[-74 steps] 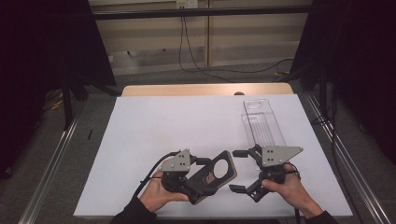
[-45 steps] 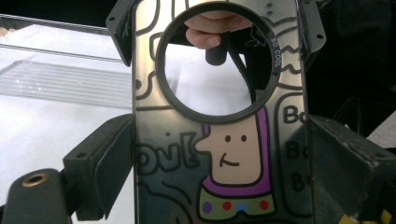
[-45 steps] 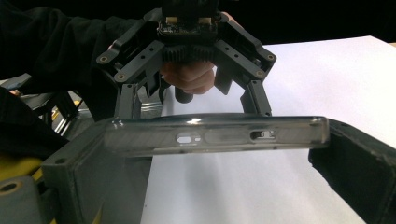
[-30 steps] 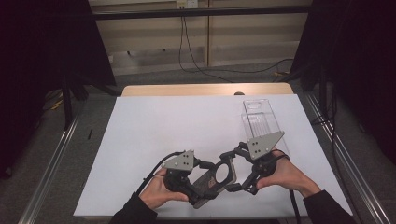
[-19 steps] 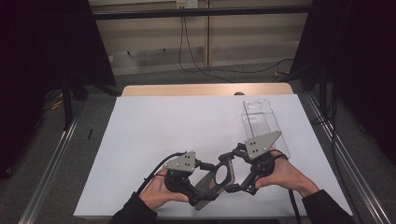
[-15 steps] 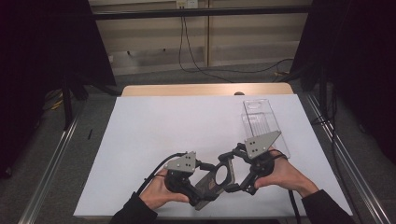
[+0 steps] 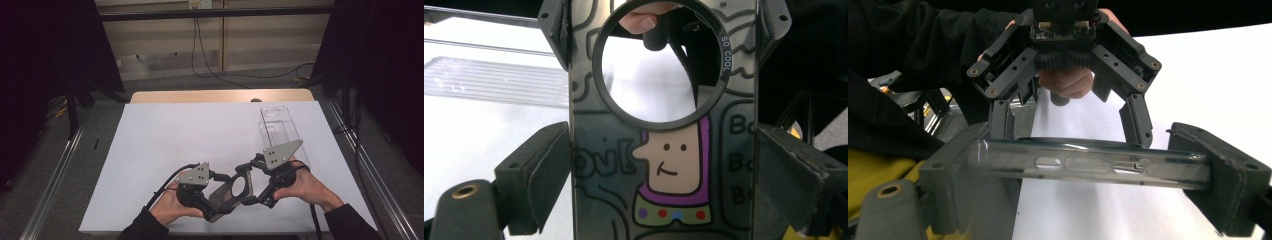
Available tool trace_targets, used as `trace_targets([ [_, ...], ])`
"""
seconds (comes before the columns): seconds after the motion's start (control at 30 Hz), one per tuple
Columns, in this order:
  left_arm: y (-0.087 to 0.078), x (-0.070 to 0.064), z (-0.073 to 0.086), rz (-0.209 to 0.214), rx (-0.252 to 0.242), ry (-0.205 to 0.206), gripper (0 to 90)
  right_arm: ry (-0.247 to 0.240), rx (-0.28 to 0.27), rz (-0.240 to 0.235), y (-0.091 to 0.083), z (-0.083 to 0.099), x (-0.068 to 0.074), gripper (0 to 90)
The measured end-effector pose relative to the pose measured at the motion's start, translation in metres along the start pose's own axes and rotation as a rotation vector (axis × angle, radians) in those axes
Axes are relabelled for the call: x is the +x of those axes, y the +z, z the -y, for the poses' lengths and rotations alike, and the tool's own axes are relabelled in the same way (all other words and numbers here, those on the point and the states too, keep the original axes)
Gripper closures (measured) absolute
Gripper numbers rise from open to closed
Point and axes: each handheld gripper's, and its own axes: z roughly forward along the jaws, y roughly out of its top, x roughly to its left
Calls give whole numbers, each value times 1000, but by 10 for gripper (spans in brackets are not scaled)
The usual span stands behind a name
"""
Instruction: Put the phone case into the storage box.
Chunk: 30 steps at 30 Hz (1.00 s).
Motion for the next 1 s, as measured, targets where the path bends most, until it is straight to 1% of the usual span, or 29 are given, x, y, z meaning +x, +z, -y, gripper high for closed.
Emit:
trace_targets([
  [0.13, 0, 0, 1, -8, -20, -22, 121, 17, -1, 1, -2, -1, -1, 120],
  [0.17, -1, 0, 0, -2, -29, -29, 117, 21, 1, 5, -2, -1, -1, 120],
  [0.2, -3, 0, 0, 6, -41, -39, 116, 19, 7, 16, -2, -1, -1, 120],
  [0.23, -4, 0, -1, 5, -50, -51, 104, 20, 14, 26, -3, 0, -1, 121],
  [0.3, -8, 0, -2, 1, -56, -63, 73, 43, 8, 47, -6, 0, -3, 121],
  [0.33, -10, 1, -2, 0, -60, -79, 73, 51, 3, 58, -7, 0, -3, 122],
  [0.37, -12, 1, -2, -9, -68, -85, 72, 61, -2, 72, -9, 0, -4, 121],
  [0.43, -16, 3, -1, -40, -73, -104, 45, 77, -11, 87, -13, 0, -6, 121],
  [0.47, -18, 4, 0, -61, -81, -120, 38, 81, -10, 99, -14, 0, -6, 122],
  [0.5, -20, 4, 1, -72, -80, -124, 38, 89, -12, 113, -16, 0, -6, 122],
  [0.57, -24, 5, 3, -119, -69, -133, 31, 100, -13, 136, -19, 0, -7, 121],
  [0.6, -26, 5, 5, -152, -79, -140, 29, 111, -18, 151, -21, 0, -8, 121],
  [0.63, -27, 5, 6, -167, -82, -144, 33, 118, -23, 160, -23, 0, -8, 122],
  [0.67, -30, 4, 7, -191, -80, -145, 34, 118, -26, 170, -24, 0, -8, 121],
  [0.7, -32, 3, 8, -205, -77, -140, 35, 122, -27, 184, -26, 0, -7, 121],
  [0.77, -38, 0, 12, -235, -82, -132, 33, 125, -23, 195, -27, 0, -7, 122],
  [0.83, -43, -3, 15, -261, -85, -136, 30, 131, -18, 210, -28, 0, -7, 122],
  [0.9, -51, -4, 19, -314, -77, -141, 30, 138, -15, 227, -30, 0, -8, 122],
  [1.0, -62, -4, 27, -358, -76, -150, 26, 143, -16, 245, -31, -1, -9, 122],
])
